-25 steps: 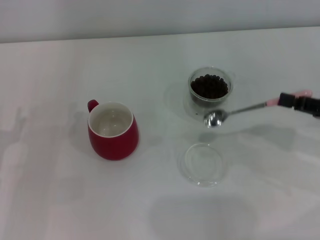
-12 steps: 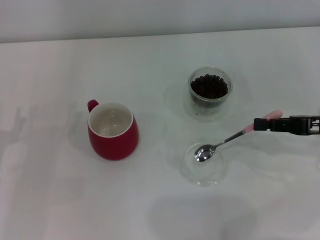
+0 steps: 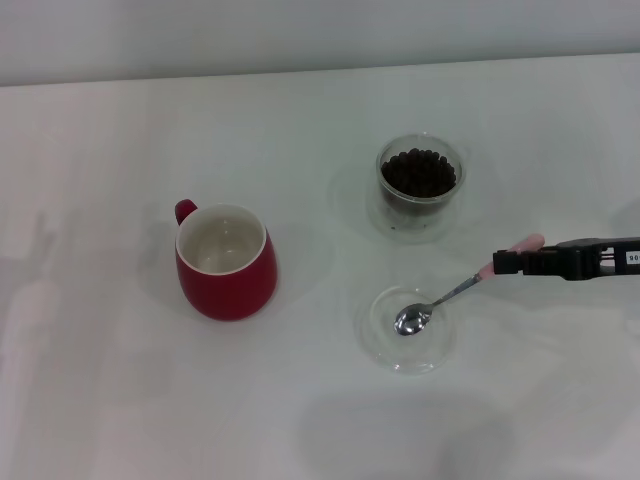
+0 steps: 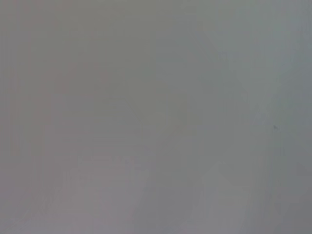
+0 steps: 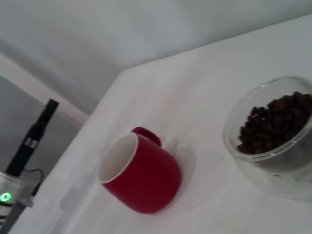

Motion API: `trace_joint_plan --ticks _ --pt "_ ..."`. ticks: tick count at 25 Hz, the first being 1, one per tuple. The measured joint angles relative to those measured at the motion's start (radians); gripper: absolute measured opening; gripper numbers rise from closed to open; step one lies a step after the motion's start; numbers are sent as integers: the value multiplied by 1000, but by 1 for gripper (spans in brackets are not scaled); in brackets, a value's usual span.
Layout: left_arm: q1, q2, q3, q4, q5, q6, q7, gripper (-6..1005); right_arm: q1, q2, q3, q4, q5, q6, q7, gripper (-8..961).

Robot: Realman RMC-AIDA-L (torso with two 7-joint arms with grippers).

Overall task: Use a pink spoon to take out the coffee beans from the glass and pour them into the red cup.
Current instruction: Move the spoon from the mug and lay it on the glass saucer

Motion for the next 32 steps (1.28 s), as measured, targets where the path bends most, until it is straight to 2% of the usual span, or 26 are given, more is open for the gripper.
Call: trace_joint_plan --ticks 25,32 --pt "-3 0 0 -1 0 -1 -1 891 36 12 -67 1 -13 48 29 148" --pt "0 0 0 0 0 -2 -1 891 40 24 -112 -7 -14 60 48 153"
